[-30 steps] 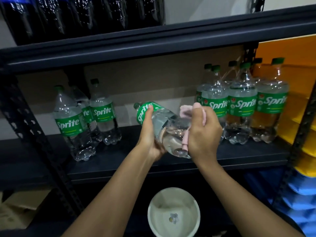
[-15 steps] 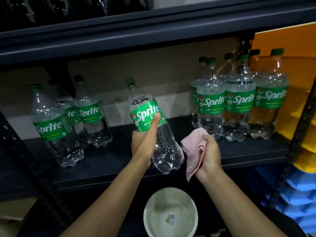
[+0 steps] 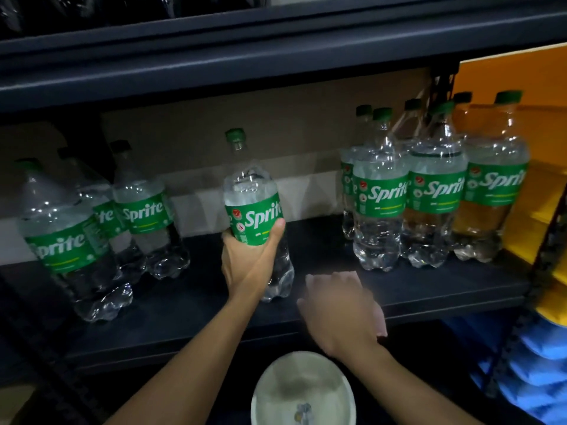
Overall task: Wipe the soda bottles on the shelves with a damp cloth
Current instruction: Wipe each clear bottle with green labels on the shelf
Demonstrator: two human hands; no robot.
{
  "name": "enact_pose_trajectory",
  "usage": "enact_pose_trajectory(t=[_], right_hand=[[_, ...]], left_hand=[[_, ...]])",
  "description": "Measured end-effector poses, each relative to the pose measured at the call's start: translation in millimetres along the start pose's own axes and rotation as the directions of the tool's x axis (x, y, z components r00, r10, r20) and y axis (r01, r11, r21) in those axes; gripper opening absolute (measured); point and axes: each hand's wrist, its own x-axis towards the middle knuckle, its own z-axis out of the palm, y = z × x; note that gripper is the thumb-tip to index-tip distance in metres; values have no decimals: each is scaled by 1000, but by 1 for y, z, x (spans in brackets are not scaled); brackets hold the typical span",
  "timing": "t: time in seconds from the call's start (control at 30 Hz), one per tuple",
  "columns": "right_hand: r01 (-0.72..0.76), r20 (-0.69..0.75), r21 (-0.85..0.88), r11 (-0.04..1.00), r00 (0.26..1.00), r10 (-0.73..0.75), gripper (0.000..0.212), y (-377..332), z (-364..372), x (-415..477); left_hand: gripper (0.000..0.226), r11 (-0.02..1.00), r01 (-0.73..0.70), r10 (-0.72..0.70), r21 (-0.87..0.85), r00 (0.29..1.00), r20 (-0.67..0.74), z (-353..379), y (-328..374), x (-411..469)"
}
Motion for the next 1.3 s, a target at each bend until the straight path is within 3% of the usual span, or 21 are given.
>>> enact_pose_trajectory(t=[0.2, 0.33, 0.4, 0.47, 0.57, 0.63, 0.83, 1.07, 1.3], right_hand=[[-24, 75, 2, 1000, 997, 24, 74, -12, -15, -5], [14, 15, 200, 980, 1000, -17, 81, -13, -34, 7], [76, -17, 291, 954, 997, -74, 85, -14, -41, 17], [133, -21, 353, 926, 991, -134, 82, -17, -44, 27], [192, -57, 421, 887, 981, -186, 67, -18, -41, 37], [204, -85, 447, 871, 979, -185, 62, -18, -35, 44], [148, -129, 552, 820, 987, -92, 52, -12, -19, 77], [28, -192, 618, 786, 975, 115, 48, 0, -2, 109], [-76, -143, 723, 687, 956, 256, 48, 7, 5, 118]], left_hand=[[85, 997, -64, 67, -38, 995, 77, 0, -6, -2], [130, 994, -43, 67, -97, 964, 258, -13, -15, 2], [140, 995, -49, 72, -88, 954, 290, -22, -28, -1], [120, 996, -84, 90, -34, 958, 272, -30, -47, -6], [68, 991, -123, 104, 54, 957, 269, -37, -67, -6], [55, 987, -139, 110, 82, 951, 288, -37, -70, 1], [64, 964, -184, 118, 191, 943, 312, -8, -56, 28], [48, 950, -180, 56, 257, 904, 424, 56, -35, 50], [53, 940, -195, 34, 281, 870, 492, 97, -23, 56]])
